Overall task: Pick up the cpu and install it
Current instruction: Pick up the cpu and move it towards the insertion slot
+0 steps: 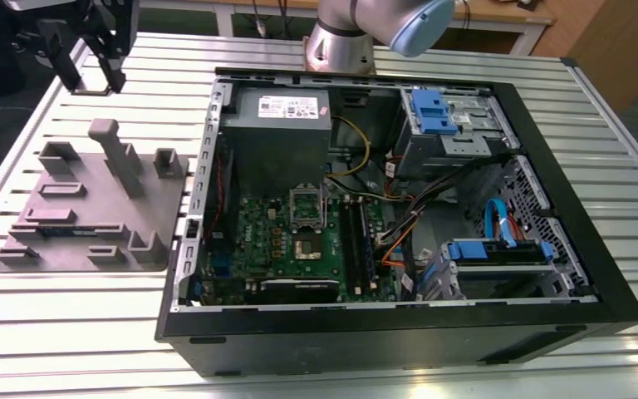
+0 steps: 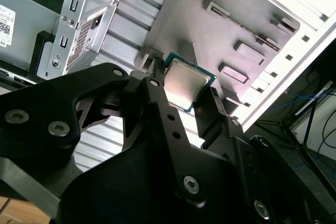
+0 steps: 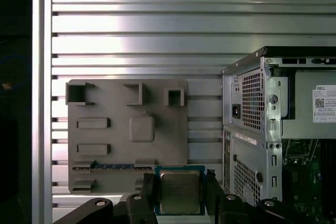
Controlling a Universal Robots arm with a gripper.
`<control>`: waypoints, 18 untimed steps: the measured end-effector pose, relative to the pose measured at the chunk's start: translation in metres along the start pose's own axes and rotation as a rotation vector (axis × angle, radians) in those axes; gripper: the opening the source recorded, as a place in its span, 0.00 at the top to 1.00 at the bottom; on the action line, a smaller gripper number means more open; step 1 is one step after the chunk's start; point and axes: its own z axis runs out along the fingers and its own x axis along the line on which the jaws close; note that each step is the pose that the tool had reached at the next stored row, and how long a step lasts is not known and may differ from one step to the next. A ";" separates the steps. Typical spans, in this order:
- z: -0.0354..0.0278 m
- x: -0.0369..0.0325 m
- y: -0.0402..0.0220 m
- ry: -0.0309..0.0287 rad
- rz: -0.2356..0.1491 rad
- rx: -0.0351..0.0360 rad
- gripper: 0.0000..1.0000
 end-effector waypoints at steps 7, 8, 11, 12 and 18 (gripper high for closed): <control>0.0001 -0.0052 0.0001 0.0000 0.000 0.0000 0.53; 0.0001 -0.0059 0.0001 0.0000 0.000 0.0000 0.53; 0.0002 -0.0079 0.0002 0.0000 0.000 0.0000 0.53; 0.0002 -0.0087 0.0002 0.0000 0.000 0.0000 0.53; 0.0003 -0.0129 0.0003 -0.0001 0.000 -0.0001 0.53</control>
